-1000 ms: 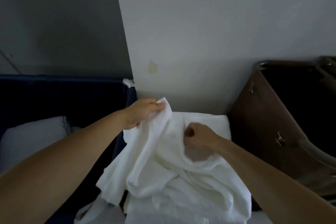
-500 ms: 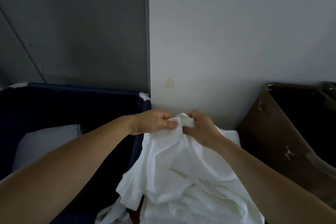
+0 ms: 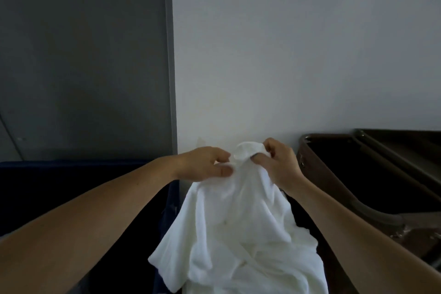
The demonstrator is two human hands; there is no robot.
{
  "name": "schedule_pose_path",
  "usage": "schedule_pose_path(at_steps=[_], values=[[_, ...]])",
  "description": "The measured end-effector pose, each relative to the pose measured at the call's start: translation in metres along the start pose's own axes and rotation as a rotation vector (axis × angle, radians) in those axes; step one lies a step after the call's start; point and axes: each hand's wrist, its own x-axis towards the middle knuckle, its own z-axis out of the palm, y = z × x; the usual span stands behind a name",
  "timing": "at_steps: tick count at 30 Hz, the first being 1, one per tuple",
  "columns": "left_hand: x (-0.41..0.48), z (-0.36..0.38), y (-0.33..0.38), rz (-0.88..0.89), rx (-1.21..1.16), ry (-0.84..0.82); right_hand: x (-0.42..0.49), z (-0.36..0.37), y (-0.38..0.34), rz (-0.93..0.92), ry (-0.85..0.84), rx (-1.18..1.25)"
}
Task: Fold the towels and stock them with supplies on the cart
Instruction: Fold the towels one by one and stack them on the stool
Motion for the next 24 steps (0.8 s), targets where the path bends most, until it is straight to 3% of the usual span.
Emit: schedule_pose_path(at_steps=[4,8,10,14,16,18,21,24], values=[[0.006,0.015,0.018,0.035,-0.084,-0.073,-0.01,-0.012,-0.014,0.123,-0.078,0.292],[0.006,0.02,0.027,0.091,-0.196,-0.08,-0.012,-0.027,-0.011,0.212,-0.078,0.375],[0.006,0.016,0.027,0.095,-0.207,-0.071,-0.011,-0.037,-0.006,0.257,-0.186,0.454],[0.001,-0.014,0.014,0.067,-0.141,0.158,-0.006,-0.069,0.003,0.351,-0.381,0.544],[-0.004,-0.031,-0.002,-0.006,-0.191,0.29,-0.003,-0.087,0.008,0.357,-0.381,0.435],[-0.008,-0.044,-0.018,-0.069,-0.265,0.369,0.005,-0.099,0.01,0.338,-0.219,0.256],[-0.007,-0.048,-0.021,-0.065,-0.278,0.413,0.03,-0.105,0.007,0.386,0.17,0.284],[-0.003,-0.049,0.008,0.06,-0.398,0.384,0.051,-0.093,-0.014,0.365,0.257,0.248]])
